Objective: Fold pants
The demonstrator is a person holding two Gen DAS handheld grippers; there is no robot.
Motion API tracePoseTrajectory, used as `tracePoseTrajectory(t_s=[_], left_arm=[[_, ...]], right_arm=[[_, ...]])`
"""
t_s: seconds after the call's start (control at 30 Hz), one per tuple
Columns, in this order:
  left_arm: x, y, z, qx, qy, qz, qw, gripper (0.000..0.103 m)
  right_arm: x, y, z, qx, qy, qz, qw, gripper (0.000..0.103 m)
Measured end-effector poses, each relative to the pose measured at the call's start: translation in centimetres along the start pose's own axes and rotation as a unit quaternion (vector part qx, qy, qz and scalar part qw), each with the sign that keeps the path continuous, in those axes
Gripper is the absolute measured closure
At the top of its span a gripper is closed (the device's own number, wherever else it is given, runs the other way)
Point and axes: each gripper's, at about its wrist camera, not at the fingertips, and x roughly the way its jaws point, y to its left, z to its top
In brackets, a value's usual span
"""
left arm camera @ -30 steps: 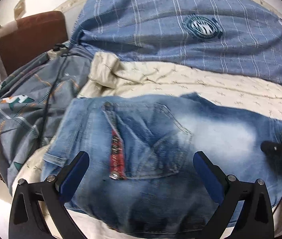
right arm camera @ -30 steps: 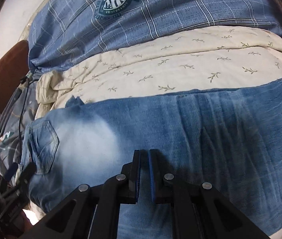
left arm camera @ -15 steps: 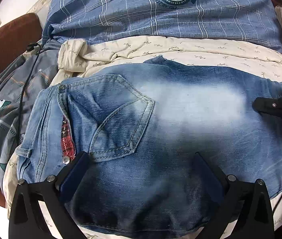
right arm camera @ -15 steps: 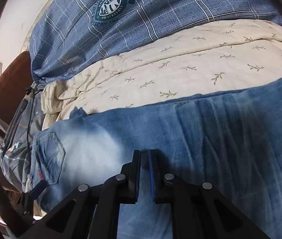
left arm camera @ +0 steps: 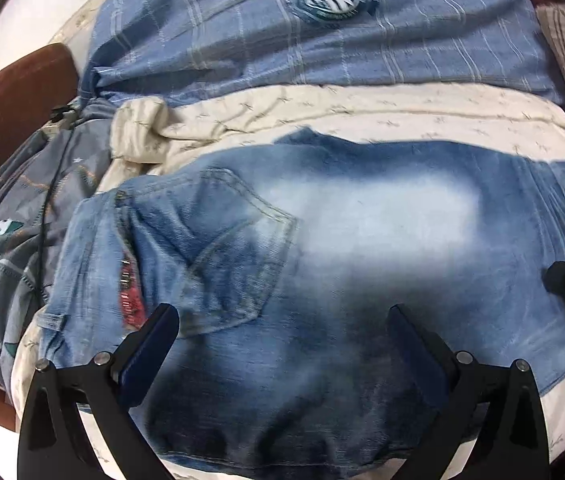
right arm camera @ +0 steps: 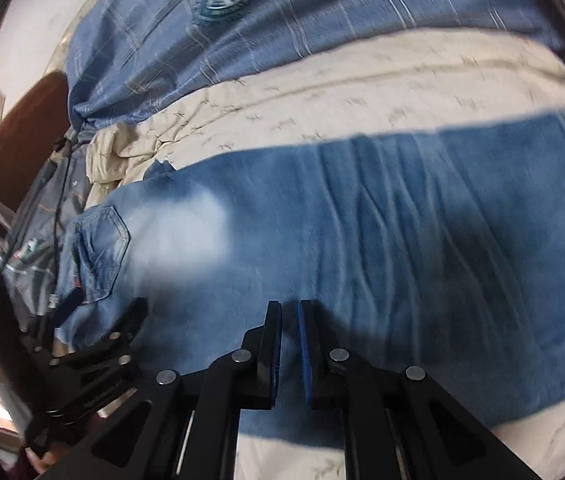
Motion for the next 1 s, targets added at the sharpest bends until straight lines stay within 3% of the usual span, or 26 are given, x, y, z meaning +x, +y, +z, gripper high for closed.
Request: tracePoseTrajectory(t_s=[0.17,0.4,0.47,0.73,0.83,1.0], left_arm=[[0.5,-0.2,0.0,0.007,0.012,-0.001,0.9999,0.0],[0.6,0.0,0.0,0.009,0.014,-0.008,0.9998,0.0],[0.6,0.0,0.0,0.009,0.014,-0.008,0.9998,0.0],[0.6,0.0,-0.1,0.012,0.013,-0.007,0.9998,0.0],[0.5,0.3,-0.1,0.014,0.013,-0.006,0.9998,0.0],[0.1,0.9,0.1,0.001,0.007,-0.001,1.0,0.0]], right_arm=[[-1.4,-2.3,-0.4,0.029,0.003,0.008,1.0,0.093],[-4.4,-8.4,-0.3,0.098,-0.027,-0.025,0.994,0.093],[-5.2,-10.5,-0.3,0.121,-0.04,-0.04,0.991,0.093],[-8.5,-16.6,-1.3,0.201,-0.08,0.013,0.976,0.093],[-10.0,-18.2,-1.8,0.226,-0.104,-0.025,0.968,0.093],[-11.7,-19.7,-2.7,0.268,-0.139,-0.012,0.953,0.091]])
